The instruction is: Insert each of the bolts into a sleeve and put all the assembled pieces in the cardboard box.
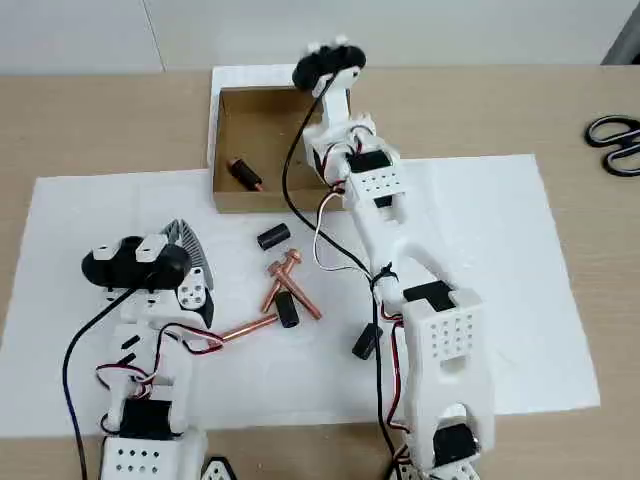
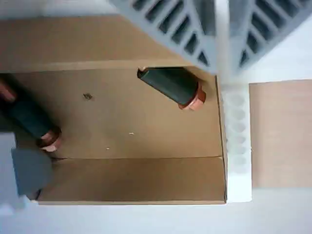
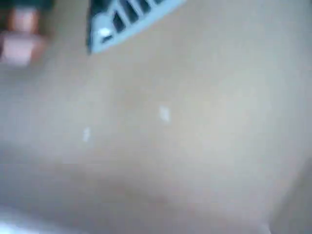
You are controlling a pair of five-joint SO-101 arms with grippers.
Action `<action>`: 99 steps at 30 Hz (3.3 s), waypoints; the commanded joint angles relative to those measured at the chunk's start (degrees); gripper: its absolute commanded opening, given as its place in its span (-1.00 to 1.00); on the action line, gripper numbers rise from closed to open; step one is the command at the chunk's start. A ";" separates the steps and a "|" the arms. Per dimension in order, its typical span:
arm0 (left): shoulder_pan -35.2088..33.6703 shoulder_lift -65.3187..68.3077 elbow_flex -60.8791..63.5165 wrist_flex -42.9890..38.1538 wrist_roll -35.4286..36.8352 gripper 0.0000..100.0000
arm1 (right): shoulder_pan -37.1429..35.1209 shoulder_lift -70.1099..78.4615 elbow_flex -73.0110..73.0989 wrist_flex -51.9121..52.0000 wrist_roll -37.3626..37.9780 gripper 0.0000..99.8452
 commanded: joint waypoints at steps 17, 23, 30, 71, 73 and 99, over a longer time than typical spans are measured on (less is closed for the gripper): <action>-0.26 -0.88 -0.22 0.00 -0.18 -0.98 | -6.90 -16.04 -8.18 26.51 -0.35 -0.68; -0.26 -0.88 -0.22 0.00 -0.26 -0.98 | -8.92 -22.55 -8.18 43.30 -0.44 -0.68; -0.26 -0.88 -0.31 0.00 -0.26 -0.98 | -8.92 -29.76 -8.18 60.79 -0.70 -0.68; -0.26 -0.88 1.27 0.35 -0.26 -0.98 | -7.08 -60.26 37.63 65.19 -36.13 -0.68; -0.26 -0.88 1.27 0.35 -0.26 -0.98 | -5.41 -60.18 39.12 63.34 -37.10 -0.68; -0.26 -0.88 1.19 0.35 -0.26 -0.98 | -3.30 -59.82 53.71 57.54 -40.97 -0.68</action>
